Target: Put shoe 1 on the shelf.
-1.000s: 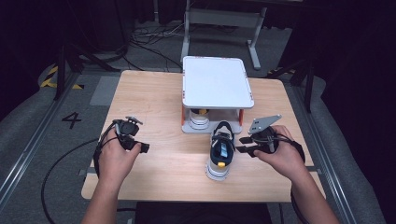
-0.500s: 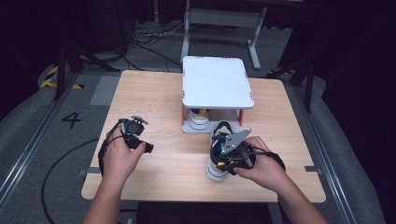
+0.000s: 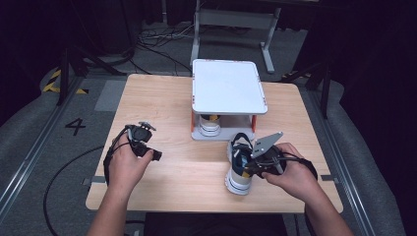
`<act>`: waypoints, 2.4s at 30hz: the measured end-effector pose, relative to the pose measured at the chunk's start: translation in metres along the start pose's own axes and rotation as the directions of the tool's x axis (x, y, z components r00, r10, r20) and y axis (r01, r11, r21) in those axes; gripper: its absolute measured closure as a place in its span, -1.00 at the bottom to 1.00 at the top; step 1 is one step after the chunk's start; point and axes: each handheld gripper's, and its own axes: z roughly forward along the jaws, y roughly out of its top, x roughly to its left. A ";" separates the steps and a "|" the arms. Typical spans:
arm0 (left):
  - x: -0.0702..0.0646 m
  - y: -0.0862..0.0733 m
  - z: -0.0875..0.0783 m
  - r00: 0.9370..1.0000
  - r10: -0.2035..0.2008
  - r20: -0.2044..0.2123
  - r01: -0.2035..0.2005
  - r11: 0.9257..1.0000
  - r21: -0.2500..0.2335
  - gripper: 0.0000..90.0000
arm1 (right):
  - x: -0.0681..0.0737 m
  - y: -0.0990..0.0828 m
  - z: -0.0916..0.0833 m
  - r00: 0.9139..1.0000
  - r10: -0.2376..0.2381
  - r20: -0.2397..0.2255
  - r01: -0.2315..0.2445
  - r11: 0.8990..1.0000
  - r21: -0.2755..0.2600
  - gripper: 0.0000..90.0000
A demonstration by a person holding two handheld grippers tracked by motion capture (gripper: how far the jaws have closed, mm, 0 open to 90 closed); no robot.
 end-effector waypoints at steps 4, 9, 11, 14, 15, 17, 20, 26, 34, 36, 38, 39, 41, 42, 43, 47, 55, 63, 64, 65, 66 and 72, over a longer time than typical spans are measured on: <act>0.000 0.001 0.000 1.000 0.010 0.003 -0.010 1.000 -0.001 -0.44 | 0.005 -0.006 0.007 0.999 0.011 -0.051 -0.009 0.999 0.052 0.78; 0.000 0.002 -0.001 1.000 0.010 0.004 -0.010 1.000 -0.002 -0.44 | -0.004 -0.010 -0.004 0.999 0.052 0.004 -0.052 0.998 -0.028 0.27; 0.001 0.002 0.000 1.000 0.007 0.005 -0.007 1.000 -0.002 -0.44 | -0.011 -0.012 -0.010 0.995 0.081 0.054 -0.076 0.993 -0.091 0.13; 0.001 0.002 0.000 1.000 0.007 0.002 -0.007 1.000 0.001 -0.44 | -0.031 -0.016 -0.007 0.978 0.139 0.158 -0.125 0.987 -0.096 0.08; 0.001 0.000 0.000 1.000 0.005 0.003 -0.005 1.000 0.003 -0.44 | -0.037 -0.017 -0.003 0.975 0.148 0.165 -0.137 0.987 -0.078 0.08; 0.001 -0.001 0.000 1.000 -0.004 0.000 0.004 1.000 0.001 -0.44 | -0.045 -0.017 0.008 0.975 0.156 0.157 -0.149 0.987 -0.053 0.13; 0.002 -0.002 0.000 1.000 -0.002 -0.003 0.002 1.000 0.002 -0.44 | -0.049 -0.014 0.030 0.975 0.141 0.171 -0.145 0.989 0.012 0.30; 0.004 -0.005 0.000 1.000 -0.006 -0.001 0.006 1.000 0.007 -0.44 | -0.051 -0.004 0.031 0.966 0.135 0.219 -0.136 0.991 -0.014 0.66; 0.008 -0.005 0.002 1.000 -0.021 0.001 0.021 1.000 0.006 -0.44 | -0.074 0.023 0.029 0.928 0.191 0.320 -0.152 0.978 -0.144 0.77; 0.008 -0.005 0.002 1.000 -0.021 0.000 0.021 1.000 0.006 -0.44 | -0.081 0.030 0.030 0.924 0.191 0.332 -0.146 0.977 -0.157 0.77; 0.008 -0.005 0.002 1.000 -0.023 0.001 0.023 1.000 0.006 -0.44 | -0.089 0.037 0.035 0.919 0.184 0.349 -0.137 0.978 -0.157 0.77; 0.008 -0.005 0.003 1.000 -0.022 0.002 0.022 1.000 0.006 -0.44 | -0.096 0.042 0.040 0.912 0.173 0.373 -0.129 0.982 -0.141 0.77; 0.008 -0.005 0.002 1.000 -0.022 0.004 0.022 1.000 0.006 -0.44 | -0.104 0.046 0.047 0.895 0.156 0.418 -0.110 0.985 -0.132 0.77; 0.008 -0.005 0.002 1.000 -0.022 0.004 0.022 1.000 0.006 -0.44 | -0.104 0.046 0.047 0.895 0.156 0.418 -0.110 0.985 -0.132 0.77; 0.008 -0.005 0.002 1.000 -0.021 0.003 0.021 1.000 0.005 -0.44 | -0.106 0.046 0.049 0.889 0.159 0.429 -0.112 0.985 -0.133 0.78; 0.009 -0.005 0.002 1.000 -0.018 0.004 0.018 1.000 0.008 -0.44 | -0.102 0.048 0.053 0.871 0.174 0.460 -0.116 0.982 -0.150 0.78; 0.007 -0.003 0.002 1.000 -0.009 0.001 0.009 1.000 0.007 -0.44 | -0.095 0.043 0.058 0.856 0.114 0.504 -0.048 0.989 -0.143 0.43; 0.006 0.002 0.005 1.000 -0.008 0.007 0.008 1.000 0.012 -0.44 | -0.086 0.032 0.040 0.868 0.208 0.452 -0.099 0.962 -0.254 0.12; 0.006 0.003 0.006 1.000 0.007 0.010 -0.007 1.000 0.018 -0.44 | -0.082 0.030 0.034 0.873 0.223 0.434 -0.107 0.955 -0.275 0.10; 0.006 0.003 0.006 1.000 0.007 0.010 -0.007 1.000 0.018 -0.44 | -0.078 0.028 0.028 0.880 0.235 0.413 -0.117 0.950 -0.291 0.08; 0.004 0.004 0.007 1.000 0.002 0.011 -0.002 1.000 0.014 -0.44 | -0.072 0.024 0.021 0.889 0.247 0.386 -0.131 0.944 -0.301 0.04; 0.001 0.007 0.007 1.000 0.010 0.018 -0.010 1.000 0.016 -0.45 | -0.045 -0.006 0.006 0.893 0.286 0.347 -0.205 0.946 -0.252 -0.09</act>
